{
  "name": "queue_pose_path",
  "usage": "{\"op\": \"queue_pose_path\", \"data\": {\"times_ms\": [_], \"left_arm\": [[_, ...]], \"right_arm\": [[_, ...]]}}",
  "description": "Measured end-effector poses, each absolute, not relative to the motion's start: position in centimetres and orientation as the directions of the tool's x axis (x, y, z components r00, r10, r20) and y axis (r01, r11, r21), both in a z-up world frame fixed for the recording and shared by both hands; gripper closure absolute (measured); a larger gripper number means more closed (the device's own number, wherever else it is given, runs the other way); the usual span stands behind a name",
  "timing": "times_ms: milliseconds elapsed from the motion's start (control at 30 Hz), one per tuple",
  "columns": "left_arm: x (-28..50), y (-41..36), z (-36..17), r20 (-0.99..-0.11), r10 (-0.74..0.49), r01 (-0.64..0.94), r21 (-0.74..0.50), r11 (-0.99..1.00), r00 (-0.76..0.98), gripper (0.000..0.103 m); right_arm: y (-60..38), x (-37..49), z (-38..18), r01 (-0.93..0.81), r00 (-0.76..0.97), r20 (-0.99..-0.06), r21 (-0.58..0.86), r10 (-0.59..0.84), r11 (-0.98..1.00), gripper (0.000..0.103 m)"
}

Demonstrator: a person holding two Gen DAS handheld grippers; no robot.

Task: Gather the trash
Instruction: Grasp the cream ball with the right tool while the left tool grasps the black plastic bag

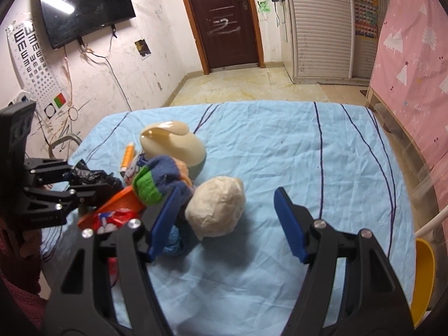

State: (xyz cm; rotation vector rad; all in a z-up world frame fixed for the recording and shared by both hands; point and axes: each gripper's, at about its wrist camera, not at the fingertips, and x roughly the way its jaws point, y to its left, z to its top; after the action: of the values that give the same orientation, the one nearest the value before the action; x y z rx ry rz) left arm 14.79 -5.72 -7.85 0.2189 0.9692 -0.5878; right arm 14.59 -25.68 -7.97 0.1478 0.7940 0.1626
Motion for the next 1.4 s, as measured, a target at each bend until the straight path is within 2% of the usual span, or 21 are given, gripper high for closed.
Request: {"op": "queue_pose_path", "data": {"times_ms": [367, 467, 567, 933, 1400], "left_arm": [[15.0, -3.8, -4.9, -0.764, -0.378, 0.506, -0.079, 0.859, 0.522, 0.084], [15.0, -3.7, -4.3, -0.757, -0.369, 0.497, -0.068, 0.865, 0.539, 0.084], [15.1, -3.8, -4.2, -0.759, -0.361, 0.49, -0.064, 0.87, 0.542, 0.084], [14.4, -4.3, -1.9, -0.732, -0.359, 0.48, -0.05, 0.876, 0.579, 0.084], [11.7, -12.2, 0.9, -0.709, -0.392, 0.573, 0.021, 0.82, 0.587, 0.084]], "right_arm": [[-25.8, 15.4, -8.9, -0.082, 0.665, -0.718, 0.204, 0.206, 0.975, 0.037], [-25.5, 15.5, -9.2, -0.111, 0.651, -0.719, 0.227, 0.244, 0.967, 0.058], [-24.7, 15.3, -8.9, -0.116, 0.662, -0.72, 0.177, 0.209, 0.977, 0.058], [-26.6, 13.0, -6.5, -0.092, 0.731, -0.656, 0.178, 0.187, 0.98, 0.058], [-33.8, 8.6, -5.2, 0.001, 0.797, -0.59, 0.217, 0.13, 0.976, 0.058]]}}
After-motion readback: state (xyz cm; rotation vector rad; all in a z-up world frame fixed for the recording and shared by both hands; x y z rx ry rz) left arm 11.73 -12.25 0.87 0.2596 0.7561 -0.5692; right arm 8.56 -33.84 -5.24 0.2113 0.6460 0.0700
